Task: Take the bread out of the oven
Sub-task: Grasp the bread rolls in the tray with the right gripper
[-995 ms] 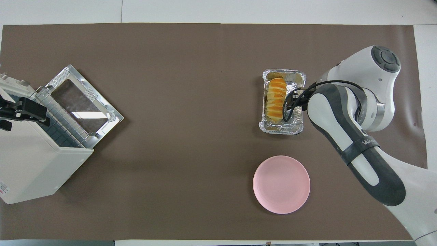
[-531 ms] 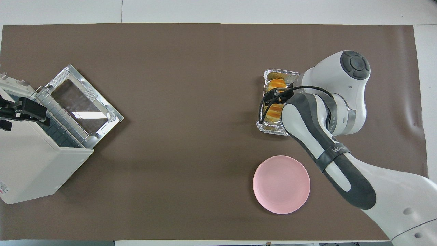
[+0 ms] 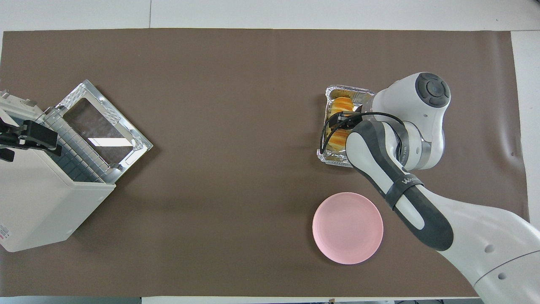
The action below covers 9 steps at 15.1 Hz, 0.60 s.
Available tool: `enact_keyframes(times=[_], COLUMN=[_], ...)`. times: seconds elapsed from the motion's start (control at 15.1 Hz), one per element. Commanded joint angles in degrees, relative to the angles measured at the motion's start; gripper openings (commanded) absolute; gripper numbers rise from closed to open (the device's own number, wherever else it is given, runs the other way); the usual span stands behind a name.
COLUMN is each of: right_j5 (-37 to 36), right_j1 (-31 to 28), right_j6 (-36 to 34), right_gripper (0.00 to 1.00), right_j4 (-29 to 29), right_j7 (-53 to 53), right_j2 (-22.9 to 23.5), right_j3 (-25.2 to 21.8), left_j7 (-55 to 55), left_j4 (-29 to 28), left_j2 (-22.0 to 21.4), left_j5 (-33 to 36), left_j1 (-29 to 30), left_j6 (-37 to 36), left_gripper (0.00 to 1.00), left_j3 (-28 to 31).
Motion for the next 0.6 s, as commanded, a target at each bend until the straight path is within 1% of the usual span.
enact_keyframes(times=[0.0,0.07,0.13,0.4,0.46,0.53], right_j5=[-0.84,-0.84,-0.84,-0.93,-0.93,-0.93], right_j1=[-0.51,-0.51,-0.51,0.36,0.28,0.19], right_j6=[1.52,1.52,1.43,0.30,-1.10,-3.99], right_gripper=[0.47,0.26,0.00,0.00,0.00,0.00], right_j4=[-1.37,-1.37,-1.37,0.20,1.25,2.92], right_j7=[0.18,-0.08,-0.08,0.01,0.09,0.09], right_j2=[-0.40,-0.40,-0.40,-0.40,-0.40,-0.49], right_j3=[0.58,0.58,0.58,0.49,0.49,0.40], left_j7=[-0.08,-0.17,-0.08,-0.17,-0.17,-0.08], left_j4=[-1.51,-1.51,-1.51,-1.51,-1.51,-1.51], left_j2=[-1.46,-1.46,-1.46,-1.46,-1.46,-1.46], left_j5=[1.02,1.02,1.02,1.02,1.02,1.02], left_j1=[0.35,0.35,0.35,0.35,0.35,0.35], left_j6=[1.07,1.07,1.15,1.15,1.15,1.07], left_gripper=[1.00,1.00,1.00,1.00,1.00,1.00], left_j3=[-0.31,-0.31,-0.31,-0.31,-0.31,-0.31])
